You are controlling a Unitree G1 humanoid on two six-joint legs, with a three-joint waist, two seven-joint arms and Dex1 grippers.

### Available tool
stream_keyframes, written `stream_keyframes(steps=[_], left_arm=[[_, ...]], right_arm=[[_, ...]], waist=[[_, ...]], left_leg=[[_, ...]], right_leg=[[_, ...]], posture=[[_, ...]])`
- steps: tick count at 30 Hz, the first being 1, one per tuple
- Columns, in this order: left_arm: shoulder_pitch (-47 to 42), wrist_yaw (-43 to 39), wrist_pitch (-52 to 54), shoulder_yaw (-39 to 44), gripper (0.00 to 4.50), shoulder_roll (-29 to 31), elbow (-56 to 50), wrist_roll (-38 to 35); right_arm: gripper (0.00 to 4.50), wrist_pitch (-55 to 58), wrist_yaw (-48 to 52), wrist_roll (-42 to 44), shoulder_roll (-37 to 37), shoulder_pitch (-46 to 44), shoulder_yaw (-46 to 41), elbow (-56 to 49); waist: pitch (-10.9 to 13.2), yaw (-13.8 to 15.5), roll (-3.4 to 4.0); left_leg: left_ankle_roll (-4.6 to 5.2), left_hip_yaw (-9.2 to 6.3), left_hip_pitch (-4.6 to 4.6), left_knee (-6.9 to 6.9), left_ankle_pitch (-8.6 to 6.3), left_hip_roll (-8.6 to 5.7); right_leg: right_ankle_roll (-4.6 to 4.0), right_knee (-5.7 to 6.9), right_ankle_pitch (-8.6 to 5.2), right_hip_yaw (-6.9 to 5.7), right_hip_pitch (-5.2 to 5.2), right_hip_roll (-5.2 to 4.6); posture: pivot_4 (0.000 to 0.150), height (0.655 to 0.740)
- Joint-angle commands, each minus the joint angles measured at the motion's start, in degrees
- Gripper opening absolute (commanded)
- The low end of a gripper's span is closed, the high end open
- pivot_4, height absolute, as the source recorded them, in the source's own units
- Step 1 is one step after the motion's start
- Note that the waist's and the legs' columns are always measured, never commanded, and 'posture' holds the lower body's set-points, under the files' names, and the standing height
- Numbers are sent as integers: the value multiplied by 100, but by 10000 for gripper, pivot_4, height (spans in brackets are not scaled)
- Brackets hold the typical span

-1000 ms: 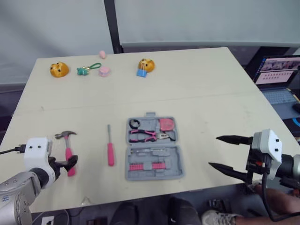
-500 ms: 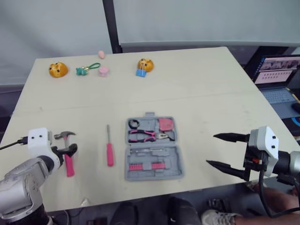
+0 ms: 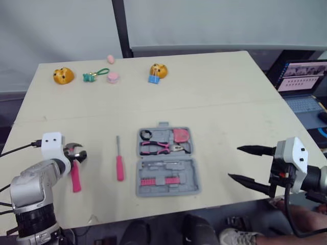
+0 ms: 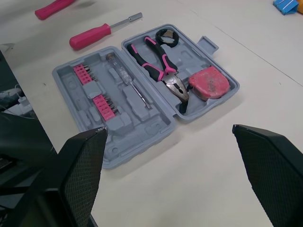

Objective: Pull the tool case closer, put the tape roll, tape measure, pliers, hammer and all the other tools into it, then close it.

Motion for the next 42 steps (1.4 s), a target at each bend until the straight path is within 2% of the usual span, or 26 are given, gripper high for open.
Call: stream_keyframes(steps=[1, 9, 25, 41, 42], left_arm=[[-180, 38, -355, -94, 44755, 139, 307, 71], [-408, 137, -729, -200, 44755, 232, 984, 90], [-134, 395, -256, -1, 44755, 70, 411, 6], [-297, 658, -379, 9, 44755, -66, 576, 23], [-303, 678, -376, 22, 42411, -82, 574, 21]], right_arm=[[45000, 2, -66, 95, -48, 51, -268, -209], [45000, -5, -82, 93, -18, 292, -461, -282], [45000, -67, -25, 119, -28, 402, -562, -237], [45000, -27, -71, 105, -20, 357, -524, -244], [45000, -28, -67, 106, -20, 361, -530, -244]], waist=[[0, -3, 0], [0, -11, -1], [0, -13, 0], [0, -3, 0], [0, -2, 0]], left_leg=[[0, 2, 1, 0, 0, 0], [0, 27, 1, 0, 0, 0], [-3, 29, 3, 0, 2, 2], [-5, 28, 3, 0, 3, 1], [-6, 28, 3, 0, 3, 1]], right_leg=[[0, 2, 0, 0, 0, 0], [2, 1, 1, -2, 1, 0], [4, 4, 2, 1, 1, 0], [4, 6, 2, 0, 1, 0], [4, 6, 2, 0, 1, 0]], posture=[[1500, 7400], [1500, 7400], [1500, 7400], [1500, 7400], [1500, 7400]])
